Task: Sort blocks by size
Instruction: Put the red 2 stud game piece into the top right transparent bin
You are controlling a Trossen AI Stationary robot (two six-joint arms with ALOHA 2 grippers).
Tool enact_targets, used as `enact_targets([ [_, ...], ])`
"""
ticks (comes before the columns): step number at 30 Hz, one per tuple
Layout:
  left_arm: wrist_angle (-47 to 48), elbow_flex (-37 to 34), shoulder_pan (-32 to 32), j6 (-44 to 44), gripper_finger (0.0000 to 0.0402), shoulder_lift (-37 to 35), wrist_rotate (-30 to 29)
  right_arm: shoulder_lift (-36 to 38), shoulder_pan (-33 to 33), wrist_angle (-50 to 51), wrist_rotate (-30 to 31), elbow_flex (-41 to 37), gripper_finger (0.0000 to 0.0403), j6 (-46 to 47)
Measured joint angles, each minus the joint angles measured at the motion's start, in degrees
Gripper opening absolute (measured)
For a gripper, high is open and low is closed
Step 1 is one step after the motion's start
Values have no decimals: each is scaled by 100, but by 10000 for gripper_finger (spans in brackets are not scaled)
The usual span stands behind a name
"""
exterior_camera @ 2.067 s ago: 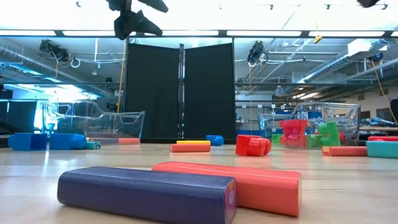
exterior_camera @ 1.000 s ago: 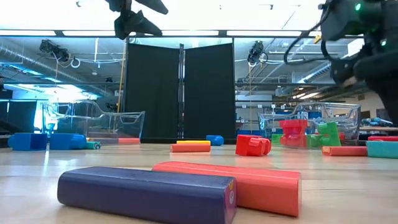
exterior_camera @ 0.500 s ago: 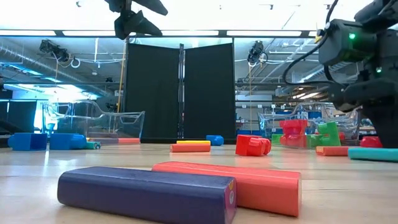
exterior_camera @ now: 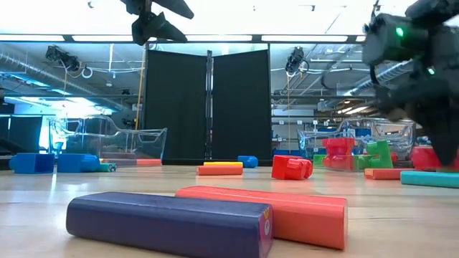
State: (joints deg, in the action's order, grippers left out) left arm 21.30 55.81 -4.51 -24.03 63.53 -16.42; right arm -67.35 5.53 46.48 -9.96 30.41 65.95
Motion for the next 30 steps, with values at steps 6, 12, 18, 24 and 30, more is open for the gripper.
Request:
enact_targets([
  [6, -6, 0, 0, 0, 284, 1, -48, -7, 212, 1047, 264, 1207, 177, -159],
  [12, -9, 0, 2, 2, 284, 2, -286, 0, 367, 2580, 1161, 2924, 177, -165],
  [18, 20, 0, 2, 162, 284, 2, -322, 0, -327, 3146, 1902, 4112, 177, -330],
  [24, 0, 0, 159, 140, 284, 0, -322, -363, -2058, 3041, 1982, 4528, 177, -1813],
  [30, 2, 0, 282, 136, 284, 2, -320, -1215, -3894, 2669, 1904, 4538, 177, -3013],
])
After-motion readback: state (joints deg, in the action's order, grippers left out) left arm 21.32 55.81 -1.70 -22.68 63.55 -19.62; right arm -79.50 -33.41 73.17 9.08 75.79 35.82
